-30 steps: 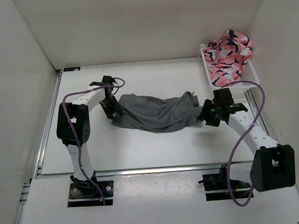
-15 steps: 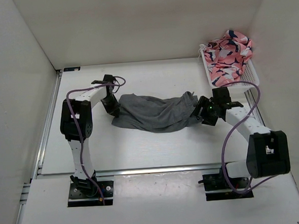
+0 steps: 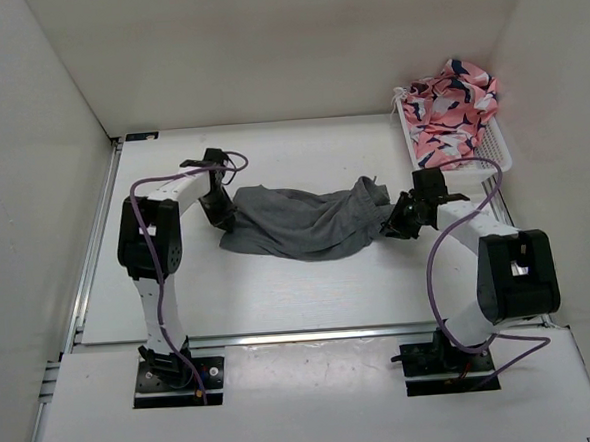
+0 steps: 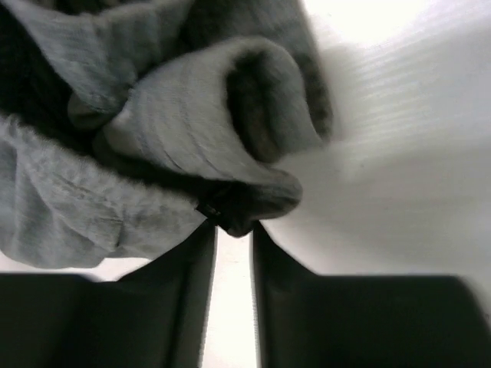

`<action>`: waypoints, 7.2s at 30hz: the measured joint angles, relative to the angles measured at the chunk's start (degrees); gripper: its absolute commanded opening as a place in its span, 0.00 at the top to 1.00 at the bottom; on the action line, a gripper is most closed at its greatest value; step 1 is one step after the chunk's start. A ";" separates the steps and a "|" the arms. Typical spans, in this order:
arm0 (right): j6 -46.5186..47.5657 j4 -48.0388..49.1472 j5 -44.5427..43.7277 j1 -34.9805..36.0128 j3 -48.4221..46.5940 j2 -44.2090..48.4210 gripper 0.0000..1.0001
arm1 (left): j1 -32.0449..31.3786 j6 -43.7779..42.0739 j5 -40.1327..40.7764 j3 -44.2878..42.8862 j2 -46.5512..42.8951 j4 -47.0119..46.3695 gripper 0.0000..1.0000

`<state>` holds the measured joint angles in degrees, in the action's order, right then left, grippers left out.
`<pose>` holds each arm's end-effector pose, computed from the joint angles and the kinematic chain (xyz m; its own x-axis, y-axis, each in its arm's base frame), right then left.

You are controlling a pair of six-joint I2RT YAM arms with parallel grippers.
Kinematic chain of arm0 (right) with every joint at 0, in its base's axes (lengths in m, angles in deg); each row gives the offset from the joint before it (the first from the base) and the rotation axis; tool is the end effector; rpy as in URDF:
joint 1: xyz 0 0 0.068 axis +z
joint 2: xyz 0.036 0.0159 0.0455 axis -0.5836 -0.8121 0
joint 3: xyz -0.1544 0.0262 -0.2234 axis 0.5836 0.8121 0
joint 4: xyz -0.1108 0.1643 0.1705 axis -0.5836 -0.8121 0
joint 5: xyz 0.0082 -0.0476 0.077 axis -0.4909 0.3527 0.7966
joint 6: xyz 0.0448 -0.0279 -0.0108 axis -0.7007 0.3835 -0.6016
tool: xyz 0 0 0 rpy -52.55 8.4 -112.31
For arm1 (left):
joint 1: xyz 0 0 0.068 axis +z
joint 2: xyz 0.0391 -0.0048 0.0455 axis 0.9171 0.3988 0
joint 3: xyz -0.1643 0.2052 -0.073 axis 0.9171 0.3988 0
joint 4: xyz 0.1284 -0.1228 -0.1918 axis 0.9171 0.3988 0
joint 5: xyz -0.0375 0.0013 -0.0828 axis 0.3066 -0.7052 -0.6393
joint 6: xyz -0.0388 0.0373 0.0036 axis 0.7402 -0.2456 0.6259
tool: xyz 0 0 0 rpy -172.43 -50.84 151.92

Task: Fold and stack the shorts
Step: Flatten the shorts out

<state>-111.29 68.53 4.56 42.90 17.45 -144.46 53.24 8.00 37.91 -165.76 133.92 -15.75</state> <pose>0.2918 0.0432 0.1822 -0.7963 0.4834 -0.3636 0.3067 0.8408 0.4460 0.3884 -0.0900 0.1618 -0.9059 -0.4017 -0.1343 -0.3988 0.9157 -0.0487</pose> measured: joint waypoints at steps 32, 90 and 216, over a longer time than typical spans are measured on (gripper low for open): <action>8.09 -5.49 -5.51 4.48 -11.26 -4.17 0.28 | 0.42 -5.11 -1.84 6.84 -4.26 -0.07 0.90; -27.23 -7.87 -2.84 7.23 25.11 39.01 0.15 | 10.58 7.15 -13.05 31.10 -24.44 -6.75 0.08; 5.33 -10.12 -5.79 6.71 0.98 23.39 0.20 | 3.91 -3.82 -5.25 20.65 -34.38 3.26 0.27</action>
<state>-105.95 58.41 -1.23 49.61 18.43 -121.07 57.16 4.18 32.66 -145.10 99.54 -12.50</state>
